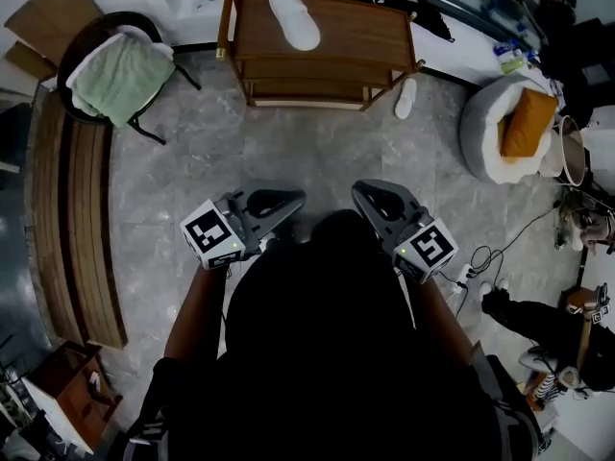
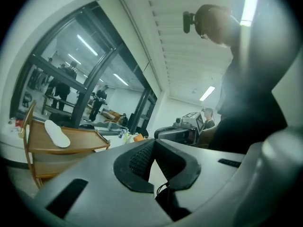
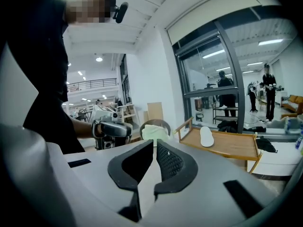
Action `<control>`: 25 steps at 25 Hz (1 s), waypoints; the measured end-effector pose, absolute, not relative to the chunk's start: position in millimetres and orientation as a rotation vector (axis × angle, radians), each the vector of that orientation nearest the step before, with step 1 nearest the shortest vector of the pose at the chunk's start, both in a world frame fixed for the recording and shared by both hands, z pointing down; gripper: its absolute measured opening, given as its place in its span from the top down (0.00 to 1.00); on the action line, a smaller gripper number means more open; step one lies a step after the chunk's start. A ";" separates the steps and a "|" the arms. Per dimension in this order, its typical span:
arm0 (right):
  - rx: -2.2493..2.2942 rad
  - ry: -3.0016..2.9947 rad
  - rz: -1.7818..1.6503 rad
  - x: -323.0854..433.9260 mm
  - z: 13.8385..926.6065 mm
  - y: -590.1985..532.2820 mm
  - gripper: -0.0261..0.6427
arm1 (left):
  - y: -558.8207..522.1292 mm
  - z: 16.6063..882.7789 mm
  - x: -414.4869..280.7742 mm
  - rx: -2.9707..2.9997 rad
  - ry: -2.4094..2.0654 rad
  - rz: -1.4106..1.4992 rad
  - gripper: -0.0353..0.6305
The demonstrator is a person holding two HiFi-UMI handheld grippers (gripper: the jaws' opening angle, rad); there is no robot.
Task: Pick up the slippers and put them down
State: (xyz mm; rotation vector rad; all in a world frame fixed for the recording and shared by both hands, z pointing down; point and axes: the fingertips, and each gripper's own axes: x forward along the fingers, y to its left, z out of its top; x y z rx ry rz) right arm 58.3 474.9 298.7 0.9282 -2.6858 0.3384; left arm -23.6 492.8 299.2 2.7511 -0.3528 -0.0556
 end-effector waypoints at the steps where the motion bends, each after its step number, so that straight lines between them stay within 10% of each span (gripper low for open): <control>1: 0.919 -2.678 0.340 58.7 300.5 470.6 0.91 | 488.7 301.9 -21.5 2.742 -0.352 -0.059 0.93; 25: 0.582 -2.870 0.396 103.3 298.8 171.1 0.91 | 201.7 277.1 17.9 2.682 -0.824 0.034 0.93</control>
